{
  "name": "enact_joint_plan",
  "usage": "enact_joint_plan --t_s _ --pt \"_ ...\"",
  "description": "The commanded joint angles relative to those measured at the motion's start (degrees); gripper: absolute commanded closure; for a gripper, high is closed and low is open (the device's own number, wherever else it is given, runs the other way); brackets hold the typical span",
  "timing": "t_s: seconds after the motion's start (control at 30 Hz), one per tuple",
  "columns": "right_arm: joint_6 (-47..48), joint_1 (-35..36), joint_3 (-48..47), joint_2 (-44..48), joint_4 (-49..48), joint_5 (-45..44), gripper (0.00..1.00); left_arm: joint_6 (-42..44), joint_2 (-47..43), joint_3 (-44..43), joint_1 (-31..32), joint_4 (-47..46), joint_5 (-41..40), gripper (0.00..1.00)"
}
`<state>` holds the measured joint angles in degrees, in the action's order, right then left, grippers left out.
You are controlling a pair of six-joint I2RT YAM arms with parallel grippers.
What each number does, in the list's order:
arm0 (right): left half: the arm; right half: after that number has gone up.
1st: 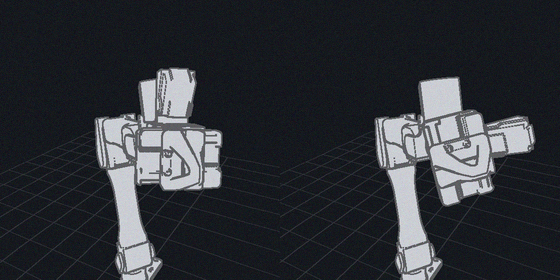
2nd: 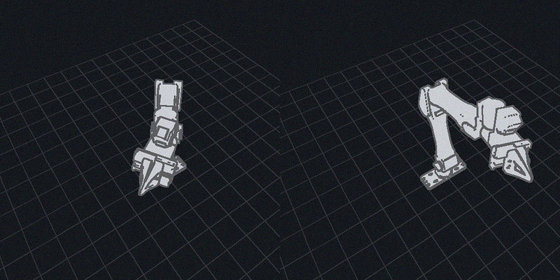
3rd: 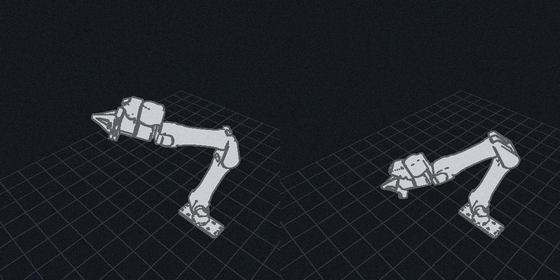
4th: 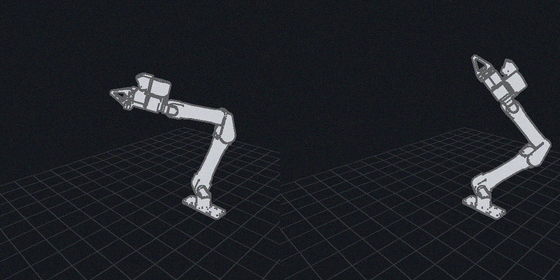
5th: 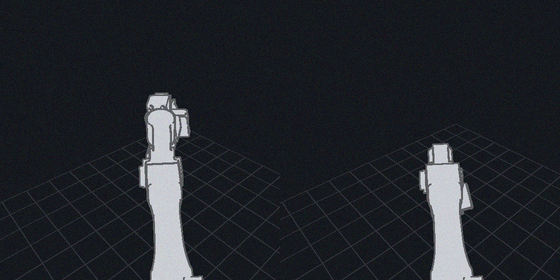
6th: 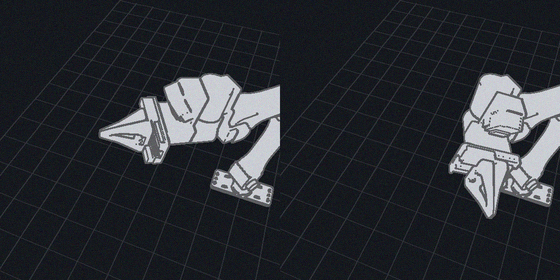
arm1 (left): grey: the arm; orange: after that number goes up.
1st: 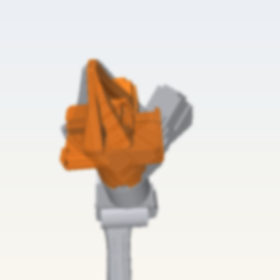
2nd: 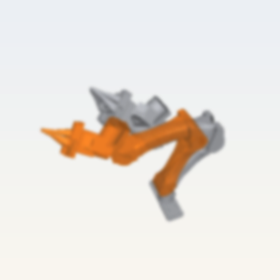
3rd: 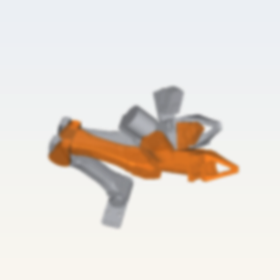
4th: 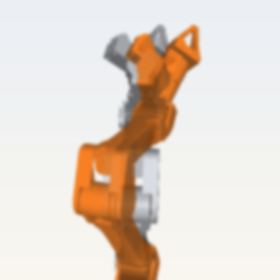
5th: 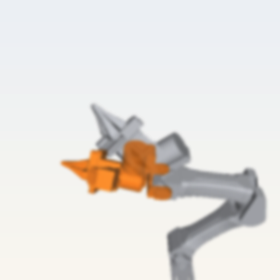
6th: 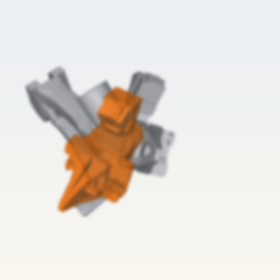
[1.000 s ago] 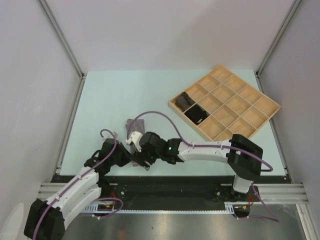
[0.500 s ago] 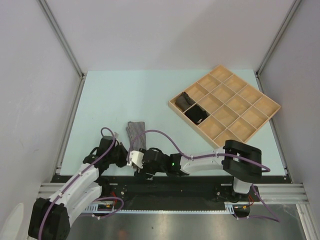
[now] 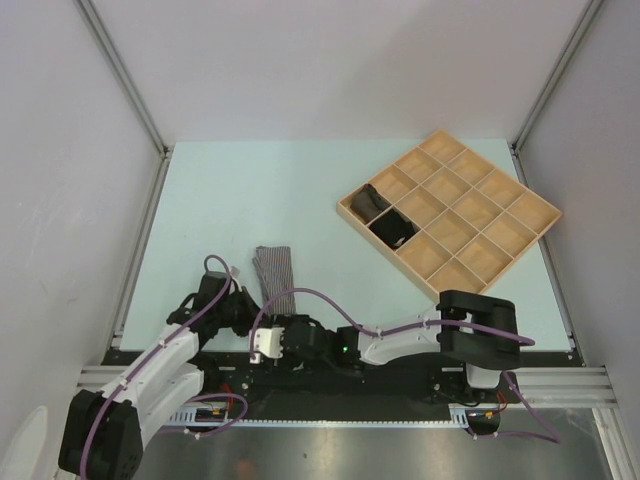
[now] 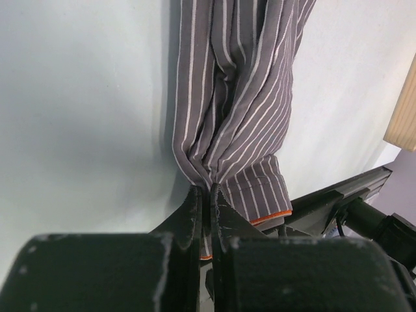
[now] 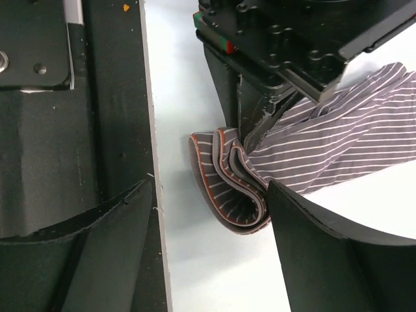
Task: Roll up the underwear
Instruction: Roll the underwear to the center of the board.
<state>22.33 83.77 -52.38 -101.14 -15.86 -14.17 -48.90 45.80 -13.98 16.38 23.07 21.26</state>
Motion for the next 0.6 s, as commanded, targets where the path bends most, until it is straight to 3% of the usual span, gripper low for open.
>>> enact_joint_plan --t_s 0.0,0.33,0.43,0.57 --pt "2.98 0.08 0.17 -1.95 -3.83 -1.12 0.24 1.36 -0.45 -2.28 -0.82 -0.75 2.03 1.00" --pt "3.95 -2.38 0.17 -4.15 -6.29 -0.59 0.26 1.44 -0.54 -2.11 -0.83 -1.09 2.91 1.00" --pt "3.95 -3.25 0.09 -4.24 -6.82 -0.15 0.33 1.44 -0.54 -2.19 -0.83 -0.83 3.00 1.00" --pt "4.13 -4.05 0.17 -4.76 -7.43 0.38 0.53 1.36 -0.71 -2.28 -0.83 -0.75 3.18 1.00"
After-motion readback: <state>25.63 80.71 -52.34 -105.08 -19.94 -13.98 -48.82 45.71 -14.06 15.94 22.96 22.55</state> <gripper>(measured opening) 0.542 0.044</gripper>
